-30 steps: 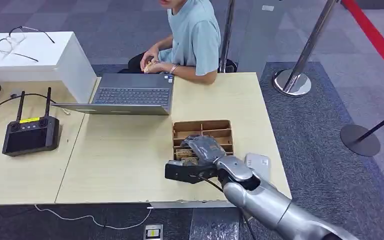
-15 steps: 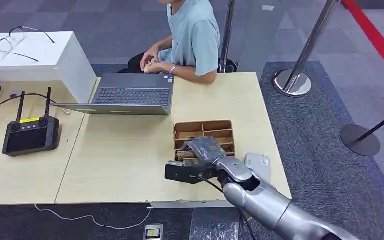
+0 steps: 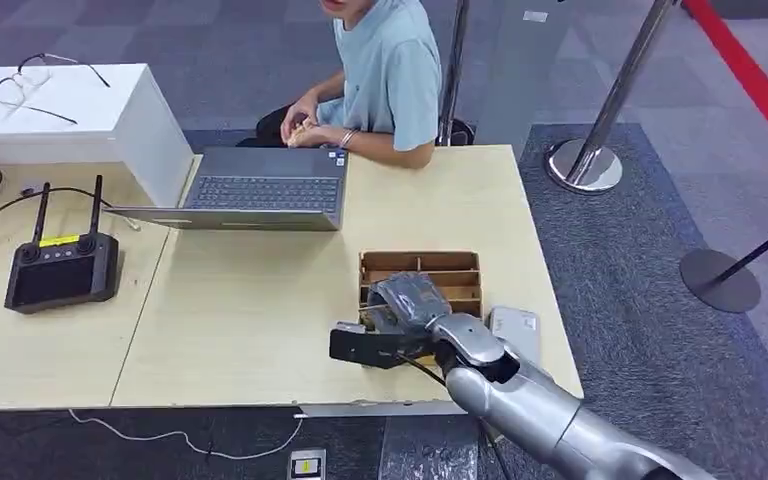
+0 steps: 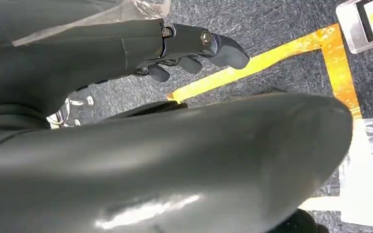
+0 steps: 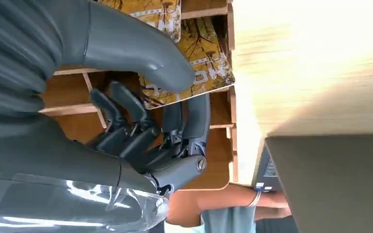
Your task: Pass the card to the sensor for recognition and then transmit it.
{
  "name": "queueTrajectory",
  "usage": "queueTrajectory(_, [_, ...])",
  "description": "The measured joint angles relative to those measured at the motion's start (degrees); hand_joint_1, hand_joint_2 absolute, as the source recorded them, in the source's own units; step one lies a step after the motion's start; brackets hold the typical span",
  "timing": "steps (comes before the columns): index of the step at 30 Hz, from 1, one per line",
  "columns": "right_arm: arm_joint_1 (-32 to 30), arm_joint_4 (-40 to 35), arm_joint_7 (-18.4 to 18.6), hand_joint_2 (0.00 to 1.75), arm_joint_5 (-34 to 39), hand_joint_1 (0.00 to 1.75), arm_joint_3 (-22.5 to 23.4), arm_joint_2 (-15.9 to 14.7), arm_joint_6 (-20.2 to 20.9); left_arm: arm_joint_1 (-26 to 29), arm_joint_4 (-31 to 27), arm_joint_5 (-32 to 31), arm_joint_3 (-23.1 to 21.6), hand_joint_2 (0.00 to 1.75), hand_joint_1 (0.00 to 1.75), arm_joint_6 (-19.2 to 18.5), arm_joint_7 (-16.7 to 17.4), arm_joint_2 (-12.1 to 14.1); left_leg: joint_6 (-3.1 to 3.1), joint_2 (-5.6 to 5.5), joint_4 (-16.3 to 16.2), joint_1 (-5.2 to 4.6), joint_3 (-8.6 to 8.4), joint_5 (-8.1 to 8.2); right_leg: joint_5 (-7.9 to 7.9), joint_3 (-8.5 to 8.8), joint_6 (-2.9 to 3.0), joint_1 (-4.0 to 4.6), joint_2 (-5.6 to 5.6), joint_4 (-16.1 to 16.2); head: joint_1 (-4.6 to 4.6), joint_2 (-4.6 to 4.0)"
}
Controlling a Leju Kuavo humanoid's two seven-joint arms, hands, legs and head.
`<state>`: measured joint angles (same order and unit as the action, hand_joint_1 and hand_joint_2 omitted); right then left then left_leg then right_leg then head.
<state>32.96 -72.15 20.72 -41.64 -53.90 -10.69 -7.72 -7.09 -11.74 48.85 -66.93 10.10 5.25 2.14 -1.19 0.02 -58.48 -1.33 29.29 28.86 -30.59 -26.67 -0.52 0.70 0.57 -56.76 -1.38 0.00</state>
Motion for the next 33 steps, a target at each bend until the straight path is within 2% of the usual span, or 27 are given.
queueTrajectory(28, [1.95,-0.68,0.13,1.75,-1.03,1.75,0.11,0.24,-1.18,-0.01,0.00,-0.44,-0.02,0.00,0.00,-0.13,0.00,0.00,0.00,0.00,0.00,0.00,0.02,0.00,0.00,-0.01,0.00,0.00,0.00,0.00,0.04,0.00])
queueTrajectory(33, [3.74,-1.97,0.46,1.75,-1.23,1.75,0.06,0.35,-0.41,-0.01,0.00,-1.12,-0.07,0.00,0.00,-0.15,-0.07,0.02,0.00,0.01,0.00,0.00,0.02,0.00,0.00,-0.01,0.00,0.00,0.00,-0.01,0.04,0.00])
